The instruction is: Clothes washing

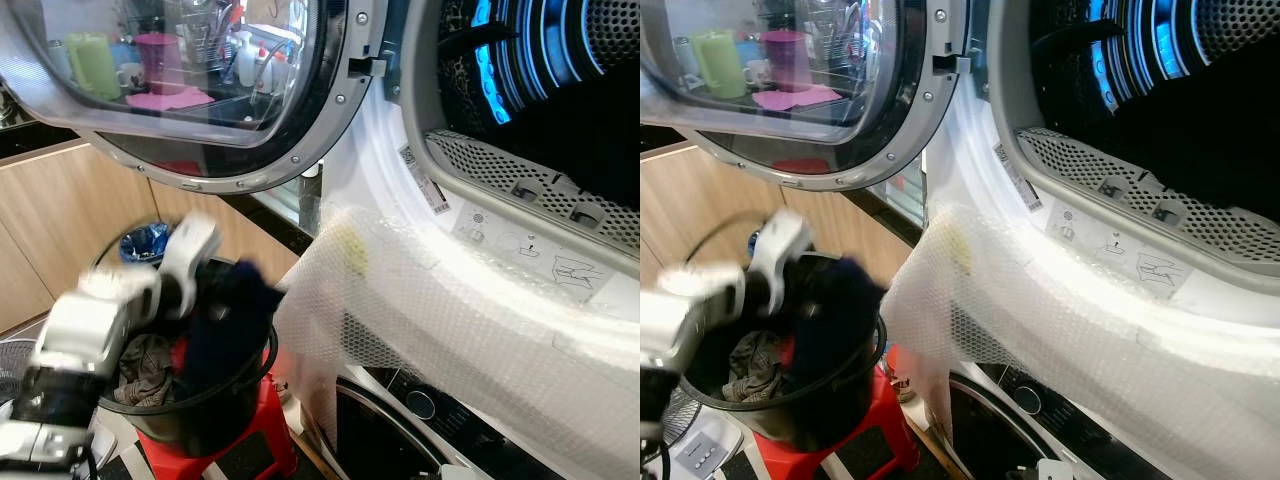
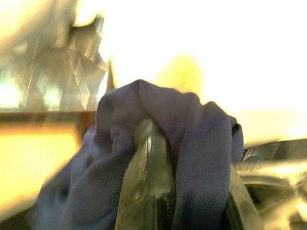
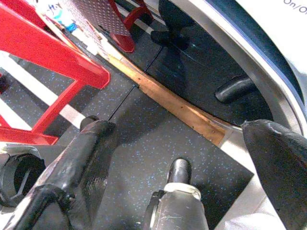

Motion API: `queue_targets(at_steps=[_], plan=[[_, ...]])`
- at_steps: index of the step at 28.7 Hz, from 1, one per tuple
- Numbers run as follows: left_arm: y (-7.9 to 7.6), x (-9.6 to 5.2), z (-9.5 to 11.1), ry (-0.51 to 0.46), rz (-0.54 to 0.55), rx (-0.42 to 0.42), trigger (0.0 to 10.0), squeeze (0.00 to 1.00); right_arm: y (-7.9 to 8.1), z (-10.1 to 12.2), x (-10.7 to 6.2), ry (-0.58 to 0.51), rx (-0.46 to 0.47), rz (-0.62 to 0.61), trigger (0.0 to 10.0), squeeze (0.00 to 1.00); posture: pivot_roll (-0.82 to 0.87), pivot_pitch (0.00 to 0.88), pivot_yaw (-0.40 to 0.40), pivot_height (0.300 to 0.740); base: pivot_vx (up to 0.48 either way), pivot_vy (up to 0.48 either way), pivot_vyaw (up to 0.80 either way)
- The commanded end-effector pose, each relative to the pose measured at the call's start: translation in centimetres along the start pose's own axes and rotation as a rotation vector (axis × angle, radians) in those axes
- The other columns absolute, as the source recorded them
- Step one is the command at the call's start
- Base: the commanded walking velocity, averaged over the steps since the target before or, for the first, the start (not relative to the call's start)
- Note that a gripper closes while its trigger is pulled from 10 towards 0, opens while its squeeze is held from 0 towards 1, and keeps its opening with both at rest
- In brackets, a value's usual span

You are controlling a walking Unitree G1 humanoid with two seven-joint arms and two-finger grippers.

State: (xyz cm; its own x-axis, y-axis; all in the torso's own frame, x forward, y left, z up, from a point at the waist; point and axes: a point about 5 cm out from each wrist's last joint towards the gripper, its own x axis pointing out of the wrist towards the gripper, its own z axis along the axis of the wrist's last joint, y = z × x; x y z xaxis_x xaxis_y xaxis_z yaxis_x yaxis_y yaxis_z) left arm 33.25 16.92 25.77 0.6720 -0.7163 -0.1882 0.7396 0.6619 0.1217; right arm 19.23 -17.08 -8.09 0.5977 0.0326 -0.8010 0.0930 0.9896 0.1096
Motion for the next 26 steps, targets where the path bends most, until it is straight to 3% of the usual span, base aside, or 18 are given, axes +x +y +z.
queue_targets(at_steps=[1,4,5,6,7,11,15,19,26], plan=[[-1.0,0.2,1.0,-0.047,-0.072,0.002,0.0,0.0,-0.2,0.1,0.0,-0.012,0.02,-0.009,10.0,0.0,0.25,0.078,-0.08,0.74,0.0,0.0,0.0],[-4.5,2.1,4.6,-0.2,-0.276,-0.032,0.0,0.0,-0.1,0.1,0.0,-0.014,0.024,-0.009,10.0,0.0,0.25,0.071,-0.075,0.74,0.0,0.0,0.0],[-6.8,3.2,6.0,-0.259,-0.405,-0.069,0.0,0.0,0.0,0.1,0.0,-0.019,0.032,-0.012,10.0,0.0,0.23,0.069,-0.062,0.74,0.0,0.0,0.0],[-6.8,3.2,6.0,-0.259,-0.405,-0.069,0.0,0.0,0.0,0.1,0.0,-0.019,0.032,-0.012,10.0,0.0,0.23,0.069,-0.062,0.74,0.0,0.0,0.0],[-8.6,4.3,6.5,-0.275,-0.502,-0.09,0.0,0.0,0.0,0.1,0.0,-0.024,0.04,-0.015,10.0,0.0,0.22,0.068,-0.053,0.74,0.0,0.0,0.0],[-12.1,6.2,6.2,-0.267,-0.645,-0.108,0.0,0.0,-0.1,-0.1,-0.1,-0.038,0.068,-0.031,10.0,0.0,0.21,0.069,-0.044,0.74,0.0,0.0,0.0],[-13.7,6.8,6.5,-0.272,-0.714,-0.159,0.0,0.0,-0.5,-0.6,-0.3,-0.044,0.082,-0.051,10.0,0.0,0.18,0.073,-0.029,0.74,0.0,0.0,0.0],[-13.8,6.6,4.7,-0.202,-0.71,-0.173,0.0,0.0,-1.0,-1.1,-0.5,-0.066,0.096,-0.072,10.0,0.0,0.17,0.079,-0.021,0.74,0.0,0.0,0.0],[-10.6,4.8,-1.6,0.051,-0.514,-0.116,0.0,0.0,-2.7,-2.6,-1.7,-0.122,-0.002,-0.042,10.0,0.0,0.17,0.092,-0.026,0.74,0.0,0.0,0.0]])
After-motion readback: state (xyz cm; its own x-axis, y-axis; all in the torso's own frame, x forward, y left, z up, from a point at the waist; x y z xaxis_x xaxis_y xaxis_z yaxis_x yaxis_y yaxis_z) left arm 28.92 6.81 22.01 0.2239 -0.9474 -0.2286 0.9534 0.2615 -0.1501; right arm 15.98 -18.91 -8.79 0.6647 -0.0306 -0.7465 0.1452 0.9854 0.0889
